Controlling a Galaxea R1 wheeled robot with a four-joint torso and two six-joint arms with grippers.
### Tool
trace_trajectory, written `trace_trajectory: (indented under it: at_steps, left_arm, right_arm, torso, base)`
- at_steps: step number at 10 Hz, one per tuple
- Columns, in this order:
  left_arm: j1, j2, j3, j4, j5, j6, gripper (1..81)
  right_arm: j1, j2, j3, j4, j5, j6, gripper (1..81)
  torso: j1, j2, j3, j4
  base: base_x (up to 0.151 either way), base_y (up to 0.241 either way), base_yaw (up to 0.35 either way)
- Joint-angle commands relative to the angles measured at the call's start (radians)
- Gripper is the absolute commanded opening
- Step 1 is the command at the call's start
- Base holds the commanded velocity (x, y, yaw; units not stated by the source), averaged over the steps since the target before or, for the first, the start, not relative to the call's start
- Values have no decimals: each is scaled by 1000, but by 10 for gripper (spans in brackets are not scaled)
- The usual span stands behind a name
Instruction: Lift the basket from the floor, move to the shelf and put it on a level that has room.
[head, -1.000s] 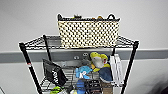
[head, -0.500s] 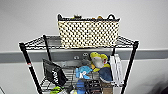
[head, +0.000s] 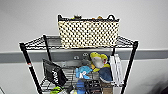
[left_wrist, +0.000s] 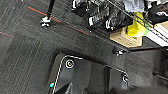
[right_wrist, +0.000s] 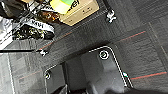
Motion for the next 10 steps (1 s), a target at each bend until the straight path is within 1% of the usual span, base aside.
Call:
trace_trajectory:
  at_steps: [1,2,4,7,9,10]
  left_arm:
    - [-9,58,-95,26,-11,8,811]
    - [5,97,-131,26,-13,19,811]
    - [28,175,-207,26,-11,33,811]
    - [57,285,-328,26,-10,60,811]
    - [80,357,-417,26,-10,80,811]
    - [90,397,-466,28,-10,85,811]
  right_arm:
    - [16,73,-117,0,-13,-36,811]
    - [-1,102,-165,-2,-11,-48,811]
    - [-45,174,-249,-2,19,-86,811]
    - [-93,302,-417,-25,21,-98,811]
    - [-119,378,-514,-31,30,-115,811]
    - [-125,402,-540,-31,30,-123,811]
  torso:
    - [0,0,0,0]
    - [0,0,0,0]
    - [0,0,0,0]
    - [0,-1,1,0]
    - [0,-1,1,0]
    - [0,-1,1,0]
  base:
    - [0,0,0]
    - [0,0,0]
    - [0,0,0]
    - [0,0,0]
    - [0,0,0]
    - [0,0,0]
